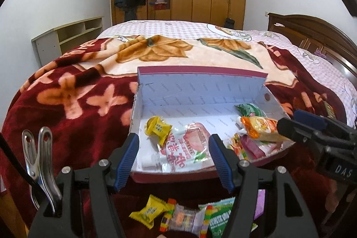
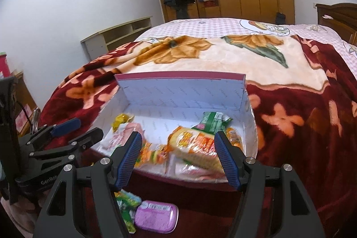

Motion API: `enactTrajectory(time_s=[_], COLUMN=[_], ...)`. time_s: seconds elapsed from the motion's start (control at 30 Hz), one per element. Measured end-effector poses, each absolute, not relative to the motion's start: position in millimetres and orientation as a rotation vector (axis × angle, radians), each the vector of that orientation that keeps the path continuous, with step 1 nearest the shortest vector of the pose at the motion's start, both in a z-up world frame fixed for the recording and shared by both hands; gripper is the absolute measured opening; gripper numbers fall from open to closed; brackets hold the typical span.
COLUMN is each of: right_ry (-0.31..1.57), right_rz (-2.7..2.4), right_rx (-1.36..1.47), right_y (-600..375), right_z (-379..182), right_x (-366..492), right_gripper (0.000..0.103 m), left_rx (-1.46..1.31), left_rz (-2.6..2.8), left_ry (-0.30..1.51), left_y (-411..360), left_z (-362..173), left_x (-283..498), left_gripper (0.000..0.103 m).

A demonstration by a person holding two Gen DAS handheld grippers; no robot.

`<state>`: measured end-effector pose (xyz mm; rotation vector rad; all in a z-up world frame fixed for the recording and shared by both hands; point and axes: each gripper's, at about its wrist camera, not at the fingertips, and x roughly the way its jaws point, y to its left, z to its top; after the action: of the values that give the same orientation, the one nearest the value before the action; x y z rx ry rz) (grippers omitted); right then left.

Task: Organize snacks
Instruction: 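Move the left tool to a yellow candy packet while the right tool approaches the green pea bag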

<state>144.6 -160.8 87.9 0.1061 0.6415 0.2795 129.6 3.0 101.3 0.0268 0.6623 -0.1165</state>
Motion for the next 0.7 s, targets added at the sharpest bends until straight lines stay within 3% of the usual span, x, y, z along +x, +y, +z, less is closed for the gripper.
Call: enactTrajectory(time_s=[0.7], right_ry=[0.674], right_rz=[0.32], right_rx=[0.157], right_y=[-152.2], right_z=[71.0], right_x=[96.8], right_gripper=[0.069], left_rx=[0.025], left_rz=[-0.102], left_ry=[0.713], left_y=[23.9], left_z=[86.9], left_x=[94.7], left_gripper=[0.068])
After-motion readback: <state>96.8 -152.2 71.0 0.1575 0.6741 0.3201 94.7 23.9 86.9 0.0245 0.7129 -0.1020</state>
